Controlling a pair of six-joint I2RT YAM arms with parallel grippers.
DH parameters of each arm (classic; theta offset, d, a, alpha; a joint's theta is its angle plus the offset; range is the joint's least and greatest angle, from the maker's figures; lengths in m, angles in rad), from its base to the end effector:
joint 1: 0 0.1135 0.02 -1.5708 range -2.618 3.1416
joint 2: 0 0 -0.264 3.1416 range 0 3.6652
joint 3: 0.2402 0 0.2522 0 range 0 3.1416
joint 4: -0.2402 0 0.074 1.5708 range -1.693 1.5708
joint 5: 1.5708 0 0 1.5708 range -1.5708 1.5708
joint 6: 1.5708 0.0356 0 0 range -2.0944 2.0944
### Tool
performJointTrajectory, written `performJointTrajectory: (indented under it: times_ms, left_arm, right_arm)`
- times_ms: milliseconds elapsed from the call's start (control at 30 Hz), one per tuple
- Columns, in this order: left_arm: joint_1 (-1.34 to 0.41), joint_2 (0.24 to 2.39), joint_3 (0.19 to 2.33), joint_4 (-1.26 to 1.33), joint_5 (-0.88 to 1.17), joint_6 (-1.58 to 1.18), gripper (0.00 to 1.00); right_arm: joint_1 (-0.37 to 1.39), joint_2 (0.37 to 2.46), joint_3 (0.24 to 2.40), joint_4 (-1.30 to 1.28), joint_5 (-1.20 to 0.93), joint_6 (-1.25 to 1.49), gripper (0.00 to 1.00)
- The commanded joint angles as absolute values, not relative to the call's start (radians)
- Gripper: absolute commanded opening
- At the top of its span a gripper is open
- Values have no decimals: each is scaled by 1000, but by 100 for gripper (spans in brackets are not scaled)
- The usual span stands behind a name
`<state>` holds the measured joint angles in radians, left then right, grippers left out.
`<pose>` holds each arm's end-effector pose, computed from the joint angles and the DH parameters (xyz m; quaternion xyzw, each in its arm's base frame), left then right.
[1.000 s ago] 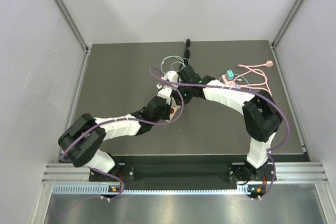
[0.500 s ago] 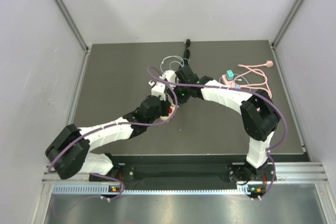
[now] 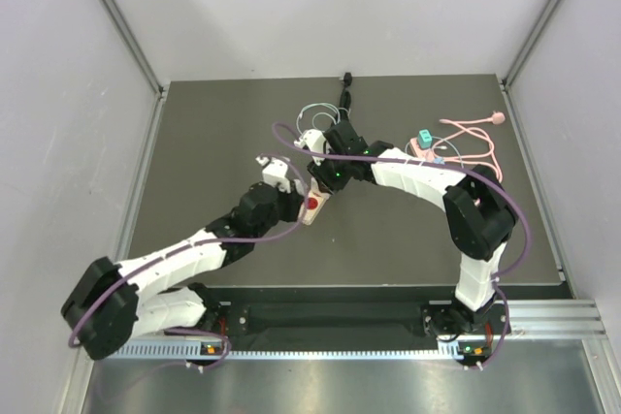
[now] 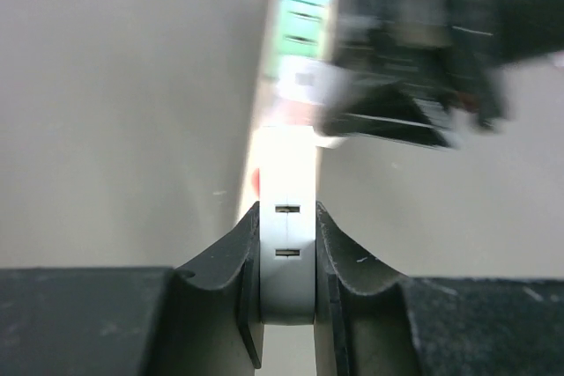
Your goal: Pull the plug off the socket
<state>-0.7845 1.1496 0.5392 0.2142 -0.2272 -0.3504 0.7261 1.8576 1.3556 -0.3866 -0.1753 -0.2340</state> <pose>0.1808 -0.1691 0.2212 0.1168 0.8212 -0.2163 0.5150 0.3003 0.2749 0.2168 -0.4595 0.8191 0.1612 0.3031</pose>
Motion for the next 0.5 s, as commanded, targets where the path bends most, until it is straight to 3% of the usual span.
performJointTrajectory:
  times_ms: [0,233,467]
  left_arm:
    - [-684,1045,477,204,-190,-419,0]
    - [-540,989,439,181,-143,-459,0]
    - [-266,1118,459,294,62,-558,0]
  right_arm:
    - [687,1881,1325,-379,-69,-271,0]
    - [677,1856,1310,-382,-113,-305,0]
    - [669,1836,1298,-387,-153,-333,0]
